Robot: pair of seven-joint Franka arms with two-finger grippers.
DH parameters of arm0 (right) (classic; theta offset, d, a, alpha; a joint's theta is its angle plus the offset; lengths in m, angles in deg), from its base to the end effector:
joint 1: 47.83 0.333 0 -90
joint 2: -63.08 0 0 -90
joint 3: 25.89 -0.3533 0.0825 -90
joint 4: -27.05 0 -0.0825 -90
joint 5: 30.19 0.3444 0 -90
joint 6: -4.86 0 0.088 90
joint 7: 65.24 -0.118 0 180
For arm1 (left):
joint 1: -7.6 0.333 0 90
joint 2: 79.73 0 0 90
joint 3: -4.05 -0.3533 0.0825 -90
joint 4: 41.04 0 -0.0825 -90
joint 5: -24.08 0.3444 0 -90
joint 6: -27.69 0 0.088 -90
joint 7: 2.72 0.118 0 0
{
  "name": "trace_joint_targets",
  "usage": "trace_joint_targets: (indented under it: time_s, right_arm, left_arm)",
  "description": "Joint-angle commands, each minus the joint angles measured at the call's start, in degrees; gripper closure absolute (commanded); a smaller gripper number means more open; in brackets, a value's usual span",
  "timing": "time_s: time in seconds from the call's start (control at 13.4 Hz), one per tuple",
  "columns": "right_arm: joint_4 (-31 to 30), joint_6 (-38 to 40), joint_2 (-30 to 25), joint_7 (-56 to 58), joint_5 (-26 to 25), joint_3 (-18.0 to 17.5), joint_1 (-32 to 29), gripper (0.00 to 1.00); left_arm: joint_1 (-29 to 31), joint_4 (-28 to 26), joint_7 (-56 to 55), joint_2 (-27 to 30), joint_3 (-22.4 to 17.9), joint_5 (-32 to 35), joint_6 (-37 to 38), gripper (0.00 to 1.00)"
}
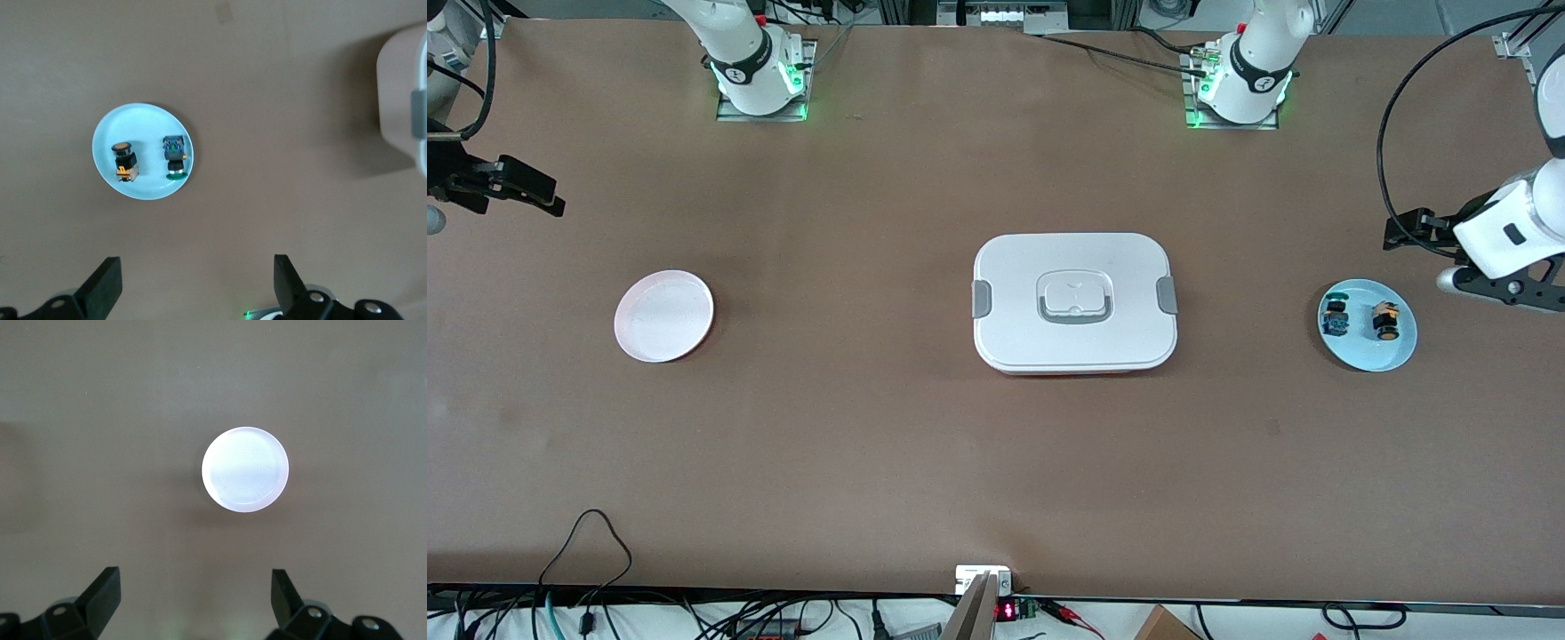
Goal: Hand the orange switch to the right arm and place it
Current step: 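Lower the left gripper over the orange switch in the blue dish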
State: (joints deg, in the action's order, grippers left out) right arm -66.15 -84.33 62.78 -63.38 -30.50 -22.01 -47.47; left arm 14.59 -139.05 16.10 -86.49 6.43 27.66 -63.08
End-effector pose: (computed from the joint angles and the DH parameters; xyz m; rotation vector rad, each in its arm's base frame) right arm 0.5080 -0.0320 0.6282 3.1376 -0.0453 -0.1019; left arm 0.5320 0.0513 0.5306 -3.0850 0.3984 0.3919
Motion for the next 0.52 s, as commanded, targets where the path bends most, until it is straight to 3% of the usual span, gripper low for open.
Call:
trace_joint_targets:
  time_s: [0.0, 0.3, 0.45]
  right_arm:
    - [0.9, 1.1, -0.1, 0.3, -0.1, -0.3, -0.2, 0.00]
    - [0.9, 1.0, 0.0, 0.3, -0.1, -0.3, -0.2, 0.00]
    - [0.9, 0.9, 0.1, 0.2, 0.0, -0.3, -0.2, 0.00]
  left_arm:
    - [4.1, -8.1, 13.4, 1.6, 0.1, 0.2, -6.8, 0.00]
    - [7.2, -18.0, 33.1, 1.3, 0.2, 5.3, -17.0, 0.01]
    - [10.2, -20.3, 44.4, -1.3, 0.2, 6.4, -24.7, 0.01]
